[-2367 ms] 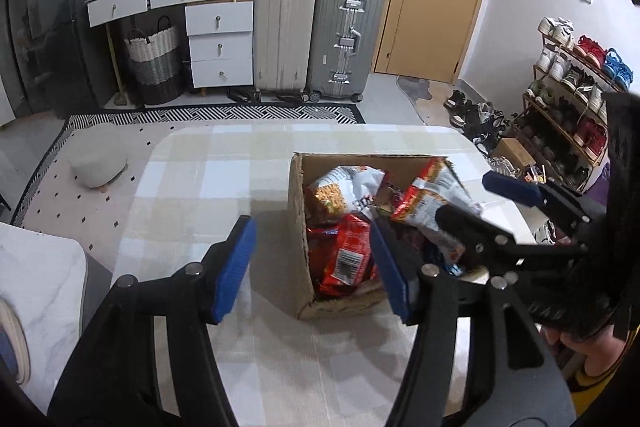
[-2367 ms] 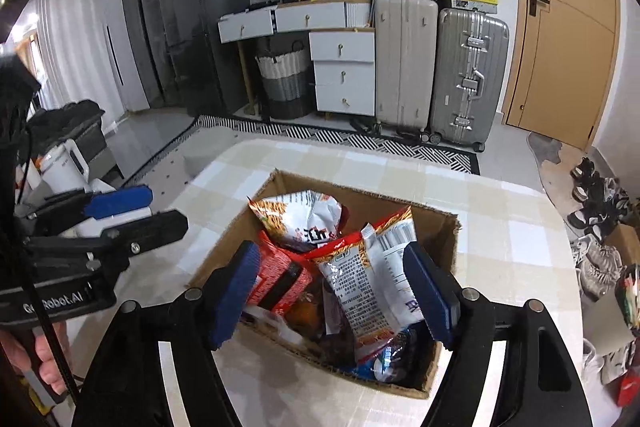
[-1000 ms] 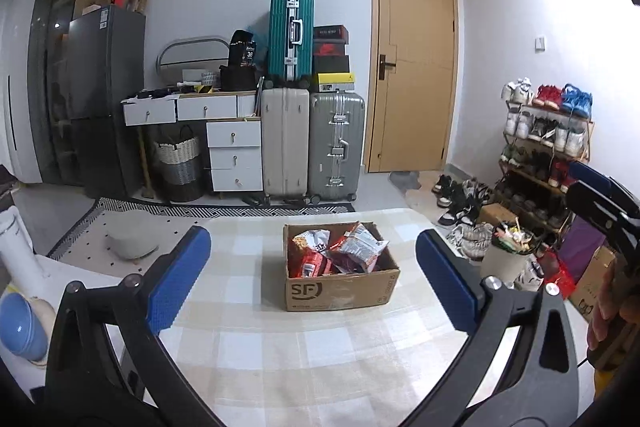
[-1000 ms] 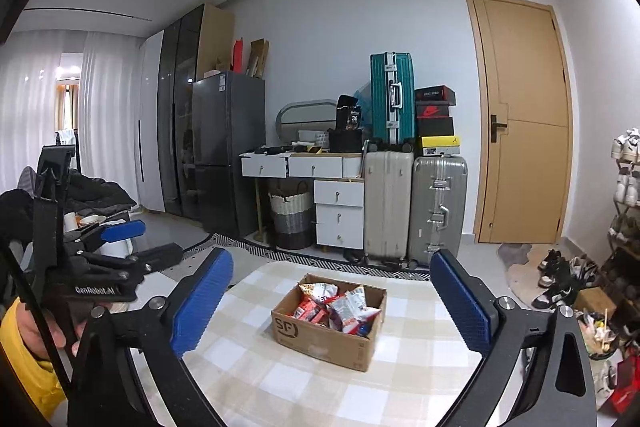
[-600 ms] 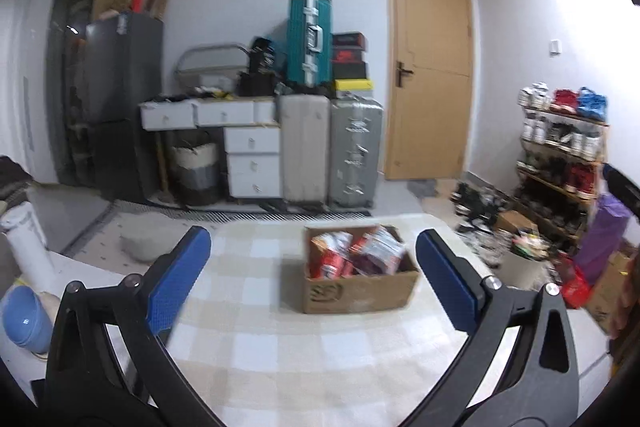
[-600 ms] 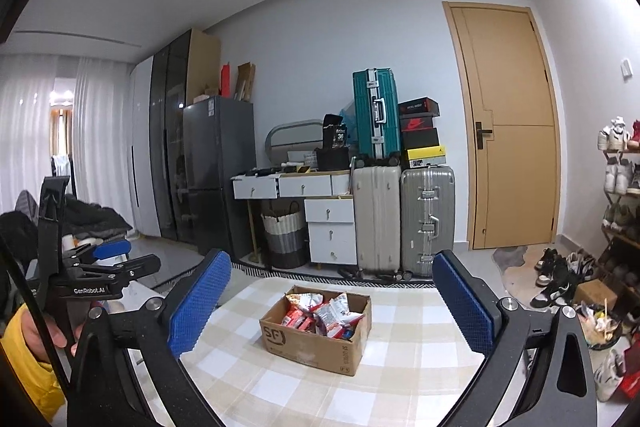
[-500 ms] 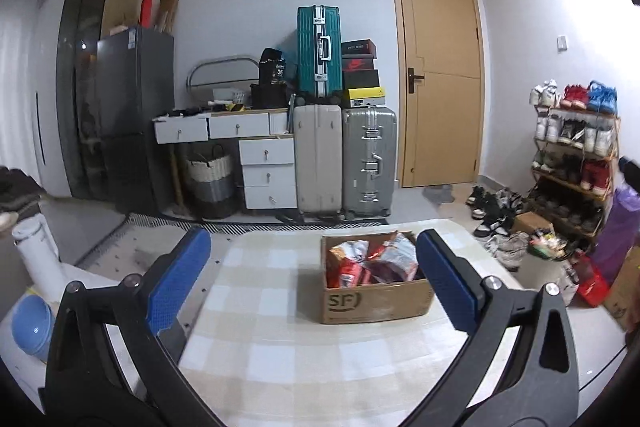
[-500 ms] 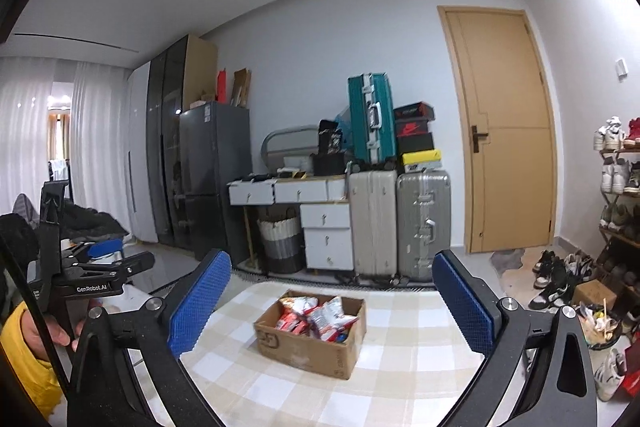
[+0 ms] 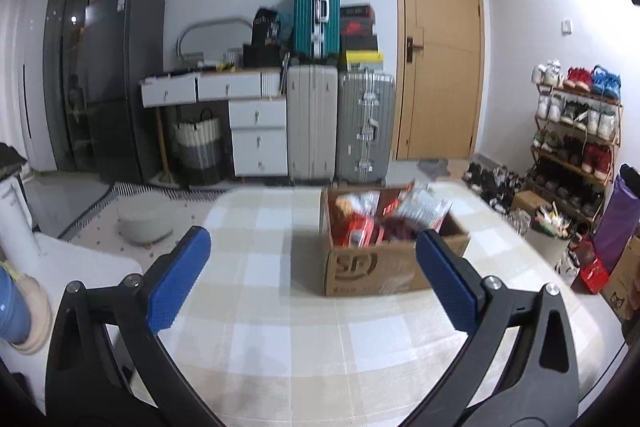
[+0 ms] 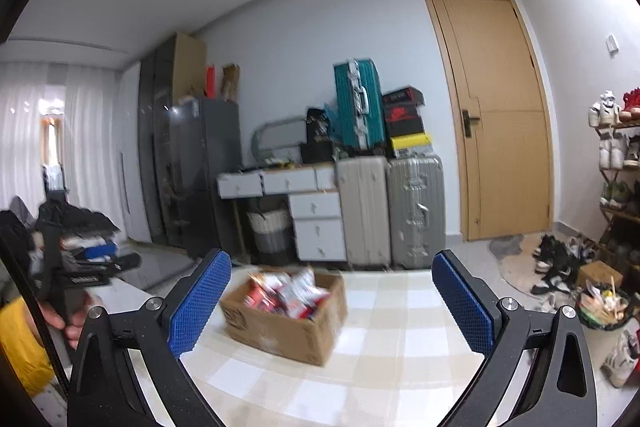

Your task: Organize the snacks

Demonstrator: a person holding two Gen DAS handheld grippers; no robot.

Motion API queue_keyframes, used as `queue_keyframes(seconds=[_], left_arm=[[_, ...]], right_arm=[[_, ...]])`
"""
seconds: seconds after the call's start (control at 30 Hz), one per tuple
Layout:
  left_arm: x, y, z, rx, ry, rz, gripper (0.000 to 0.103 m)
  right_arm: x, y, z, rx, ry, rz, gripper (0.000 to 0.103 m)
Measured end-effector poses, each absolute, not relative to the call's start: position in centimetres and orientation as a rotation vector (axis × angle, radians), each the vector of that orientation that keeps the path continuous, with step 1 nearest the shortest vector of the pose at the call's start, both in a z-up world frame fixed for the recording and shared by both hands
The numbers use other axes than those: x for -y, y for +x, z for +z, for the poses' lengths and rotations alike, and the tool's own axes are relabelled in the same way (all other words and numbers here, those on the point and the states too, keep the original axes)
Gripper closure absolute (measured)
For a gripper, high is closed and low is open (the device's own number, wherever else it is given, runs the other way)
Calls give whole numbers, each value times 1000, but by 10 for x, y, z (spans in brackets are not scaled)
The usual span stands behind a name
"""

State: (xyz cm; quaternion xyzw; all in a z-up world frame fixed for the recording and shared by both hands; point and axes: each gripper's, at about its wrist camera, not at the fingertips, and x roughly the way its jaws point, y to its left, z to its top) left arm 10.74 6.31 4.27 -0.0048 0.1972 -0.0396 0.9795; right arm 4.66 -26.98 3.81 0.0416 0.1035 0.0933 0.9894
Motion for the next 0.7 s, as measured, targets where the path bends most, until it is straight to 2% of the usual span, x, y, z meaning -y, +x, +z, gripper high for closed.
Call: queue_keyframes(seconds=[0.17,0.33,0.7], left_arm=[[-67,150,-26,-457,-49,-39,1],[-70,172,-75,-428,-53,3,1],[-57,177,-124,-336,1,-10,0]], right_arm=[[264,76,-21,-246,31,104,1],[258,91,-64,-230,-4,111,1],[261,87,-101,-196,30,90,1]])
